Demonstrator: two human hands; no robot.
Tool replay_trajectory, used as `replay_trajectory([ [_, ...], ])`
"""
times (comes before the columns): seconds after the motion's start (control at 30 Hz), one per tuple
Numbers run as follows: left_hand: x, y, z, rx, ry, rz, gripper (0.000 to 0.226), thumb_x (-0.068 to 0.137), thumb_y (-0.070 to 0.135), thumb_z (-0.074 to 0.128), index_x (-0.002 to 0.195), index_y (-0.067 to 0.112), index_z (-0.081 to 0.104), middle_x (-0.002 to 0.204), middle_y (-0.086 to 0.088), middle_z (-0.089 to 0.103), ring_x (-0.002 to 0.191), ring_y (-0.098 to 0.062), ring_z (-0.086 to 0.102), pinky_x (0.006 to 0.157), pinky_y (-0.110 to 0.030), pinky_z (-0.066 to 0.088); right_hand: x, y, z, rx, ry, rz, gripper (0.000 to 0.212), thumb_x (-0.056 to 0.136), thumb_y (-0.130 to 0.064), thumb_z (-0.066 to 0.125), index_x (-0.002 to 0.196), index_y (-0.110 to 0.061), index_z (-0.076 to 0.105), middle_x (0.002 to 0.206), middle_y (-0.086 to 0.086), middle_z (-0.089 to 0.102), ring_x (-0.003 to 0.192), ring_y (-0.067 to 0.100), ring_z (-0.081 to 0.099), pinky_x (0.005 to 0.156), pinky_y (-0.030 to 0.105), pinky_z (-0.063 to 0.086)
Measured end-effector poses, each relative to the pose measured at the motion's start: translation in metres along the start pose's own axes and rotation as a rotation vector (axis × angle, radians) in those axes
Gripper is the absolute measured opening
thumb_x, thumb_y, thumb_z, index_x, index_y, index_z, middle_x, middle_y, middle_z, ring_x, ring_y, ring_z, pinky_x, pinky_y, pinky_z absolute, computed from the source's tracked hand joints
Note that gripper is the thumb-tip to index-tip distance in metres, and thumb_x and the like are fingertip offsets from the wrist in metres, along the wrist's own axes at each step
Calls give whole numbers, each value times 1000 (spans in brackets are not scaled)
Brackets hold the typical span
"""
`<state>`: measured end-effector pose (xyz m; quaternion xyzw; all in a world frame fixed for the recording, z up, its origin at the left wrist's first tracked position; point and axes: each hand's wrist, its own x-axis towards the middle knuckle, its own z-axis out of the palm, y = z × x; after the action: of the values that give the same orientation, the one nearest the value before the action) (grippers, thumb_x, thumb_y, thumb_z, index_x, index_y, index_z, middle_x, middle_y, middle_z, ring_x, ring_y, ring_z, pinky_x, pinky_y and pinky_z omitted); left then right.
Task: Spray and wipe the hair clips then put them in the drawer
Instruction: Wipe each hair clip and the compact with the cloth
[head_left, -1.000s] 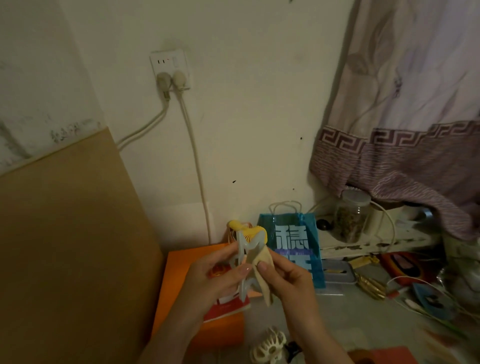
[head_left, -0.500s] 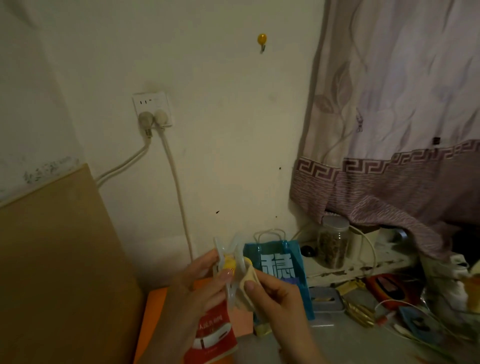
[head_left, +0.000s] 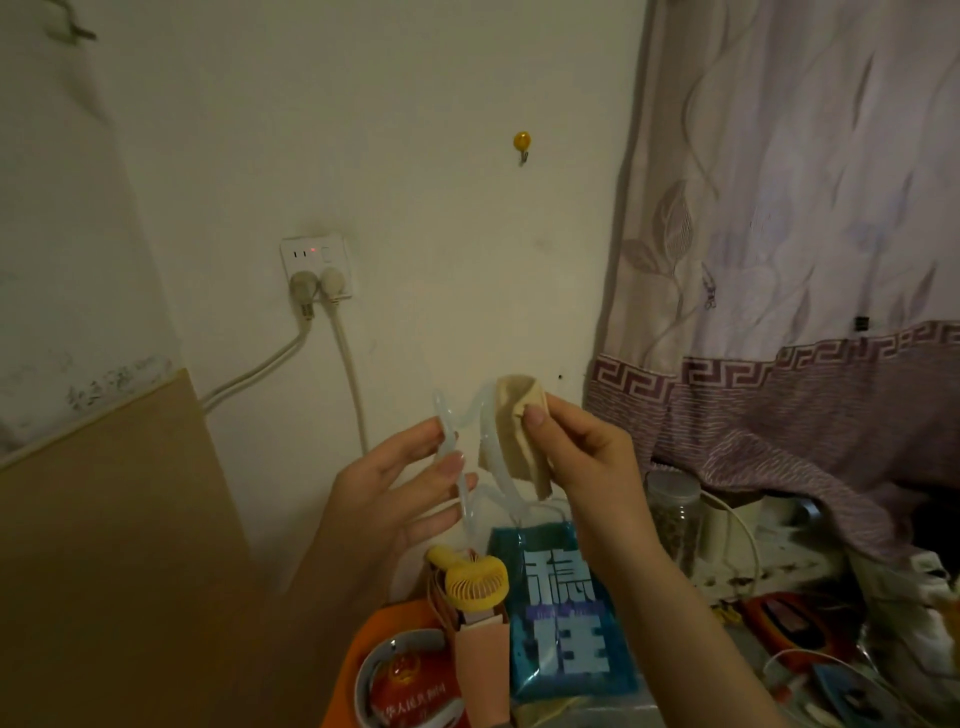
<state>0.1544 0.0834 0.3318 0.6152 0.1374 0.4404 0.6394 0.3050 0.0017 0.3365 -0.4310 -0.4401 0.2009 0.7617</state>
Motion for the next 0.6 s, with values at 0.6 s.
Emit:
replay_trajectory([
  [0.6, 13, 39, 7, -1, 18, 114, 54, 51, 32, 80, 104, 27, 71, 123, -4, 65, 95, -28, 70, 69, -29, 58, 3, -9, 14, -37, -180, -130, 26, 90, -10, 57, 113, -10, 68, 99, 3, 75, 93, 14, 69, 76, 22, 54],
])
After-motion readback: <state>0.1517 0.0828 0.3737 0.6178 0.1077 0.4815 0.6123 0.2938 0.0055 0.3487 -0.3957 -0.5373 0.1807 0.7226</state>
